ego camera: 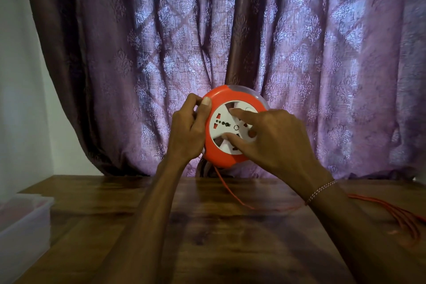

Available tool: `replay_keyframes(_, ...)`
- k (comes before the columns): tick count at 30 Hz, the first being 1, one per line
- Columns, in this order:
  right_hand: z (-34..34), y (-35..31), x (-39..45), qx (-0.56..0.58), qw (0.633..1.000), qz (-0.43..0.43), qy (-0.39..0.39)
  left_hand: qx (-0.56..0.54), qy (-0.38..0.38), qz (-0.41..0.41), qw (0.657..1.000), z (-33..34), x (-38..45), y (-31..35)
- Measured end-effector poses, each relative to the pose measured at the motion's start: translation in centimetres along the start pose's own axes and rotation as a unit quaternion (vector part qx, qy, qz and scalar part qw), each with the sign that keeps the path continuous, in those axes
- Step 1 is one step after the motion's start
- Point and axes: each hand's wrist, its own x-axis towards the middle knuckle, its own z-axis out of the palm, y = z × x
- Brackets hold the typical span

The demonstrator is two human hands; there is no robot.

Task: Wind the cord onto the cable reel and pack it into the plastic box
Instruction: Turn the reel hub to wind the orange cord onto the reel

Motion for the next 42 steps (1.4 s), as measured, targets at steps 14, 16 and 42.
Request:
replay_keyframes(14,-0.3,0.2,0.3,-0.021,0.984,-0.16,-0.071,-0.007,-0.001,0.0,1.0,-0.2,0.1,0.1)
replay_keyframes(16,-0.2,0.2,0.4,-0.038,0.986,-0.151,-0.067,-0.003,0.002,0.006,1.0,-0.2,0.1,0.1)
replay_keyframes(42,-0.4,0.7,0.5,0.014,0.986,-0.153,-0.061,0.001,0.008,-0.002,1.0,-0.3,0.1,0.2)
